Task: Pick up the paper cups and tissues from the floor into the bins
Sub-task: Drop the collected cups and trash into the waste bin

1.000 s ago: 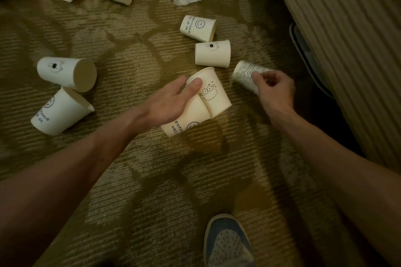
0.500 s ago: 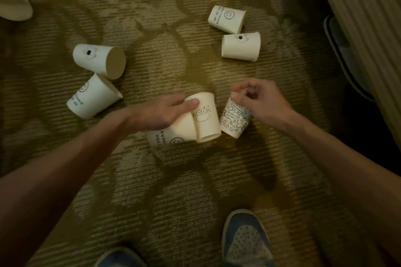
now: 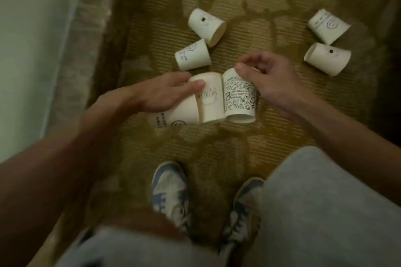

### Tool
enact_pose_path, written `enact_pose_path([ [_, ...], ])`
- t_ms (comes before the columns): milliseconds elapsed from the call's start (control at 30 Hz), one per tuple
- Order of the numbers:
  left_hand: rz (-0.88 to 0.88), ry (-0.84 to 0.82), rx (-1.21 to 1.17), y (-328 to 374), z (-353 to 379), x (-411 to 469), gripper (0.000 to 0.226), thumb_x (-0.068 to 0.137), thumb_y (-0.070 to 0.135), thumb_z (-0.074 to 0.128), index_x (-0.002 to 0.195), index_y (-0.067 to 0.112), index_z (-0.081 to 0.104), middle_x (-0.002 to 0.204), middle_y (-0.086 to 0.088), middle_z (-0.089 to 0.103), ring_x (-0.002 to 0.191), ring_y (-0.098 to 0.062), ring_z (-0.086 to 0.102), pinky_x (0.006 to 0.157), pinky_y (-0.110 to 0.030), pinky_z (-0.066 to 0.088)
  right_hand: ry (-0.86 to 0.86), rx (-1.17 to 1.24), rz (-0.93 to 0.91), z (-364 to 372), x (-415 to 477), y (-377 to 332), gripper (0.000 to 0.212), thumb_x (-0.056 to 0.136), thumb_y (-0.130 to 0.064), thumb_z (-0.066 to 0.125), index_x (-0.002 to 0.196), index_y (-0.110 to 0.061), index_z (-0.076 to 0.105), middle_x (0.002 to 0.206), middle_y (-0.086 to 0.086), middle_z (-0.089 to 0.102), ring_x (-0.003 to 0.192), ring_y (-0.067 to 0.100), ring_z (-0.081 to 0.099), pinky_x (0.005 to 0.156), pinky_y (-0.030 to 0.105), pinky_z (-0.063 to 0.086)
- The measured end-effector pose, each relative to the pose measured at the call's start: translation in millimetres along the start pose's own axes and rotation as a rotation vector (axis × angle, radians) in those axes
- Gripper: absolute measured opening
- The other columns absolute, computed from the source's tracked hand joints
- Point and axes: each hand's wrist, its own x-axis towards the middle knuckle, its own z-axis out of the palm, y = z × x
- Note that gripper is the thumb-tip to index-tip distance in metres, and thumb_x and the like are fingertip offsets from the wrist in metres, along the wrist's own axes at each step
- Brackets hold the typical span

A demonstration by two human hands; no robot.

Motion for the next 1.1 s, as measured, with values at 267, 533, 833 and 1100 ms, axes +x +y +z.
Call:
enact_pose_path([
  [267, -0.057, 0.294, -0.179, 109, -65, -235, 0.055, 0.088, 0.069, 0.036, 0.104, 0.024, 0.061, 0.093, 0.004, 0.067, 0.079, -0.007, 0.065, 0.063, -0.025, 0.05, -0.058, 0.189, 0.158, 35, -141, -213, 0.055, 0.068, -0.039, 0.087, 0.107, -0.016, 0.056, 0.105, 0.005, 0.069, 0.085, 0.014, 0.073, 0.067, 0.031, 0.058],
  [533, -0.195, 0.44, -0.306, 204, -65, -450, 0.035, 0.087, 0.07, 0.035, 0.09, 0.045, 0.059, 0.082, 0.019, 0.068, 0.072, 0.0, 0.066, 0.055, -0.016, 0.047, -0.312, 0.231, 0.309, 55, -283, -339, 0.087, 0.054, -0.041, 0.086, 0.125, -0.004, 0.05, 0.105, 0.014, 0.073, 0.09, 0.027, 0.074, 0.077, 0.048, 0.06],
  [833, -0.475, 0.666, -0.49, 191, 84, -621, 0.059, 0.085, 0.072, 0.031, 0.127, 0.036, 0.053, 0.124, 0.017, 0.06, 0.109, -0.004, 0.058, 0.092, -0.03, 0.048, -0.519, 0.017, 0.478, 130, -429, -301, 0.083, 0.058, -0.046, 0.082, 0.123, -0.009, 0.046, 0.103, 0.018, 0.071, 0.078, 0.029, 0.074, 0.062, 0.042, 0.058],
  [1100, -0.634, 0.886, -0.781, 127, 286, -743, 0.048, 0.085, 0.082, 0.032, 0.1, 0.042, 0.055, 0.08, 0.009, 0.069, 0.065, -0.008, 0.066, 0.058, -0.039, 0.051, -0.803, -0.302, 0.518, 211, -582, -196, 0.051, 0.09, -0.038, 0.047, 0.127, -0.003, 0.047, 0.124, 0.029, 0.058, 0.102, 0.045, 0.064, 0.079, 0.057, 0.053],
])
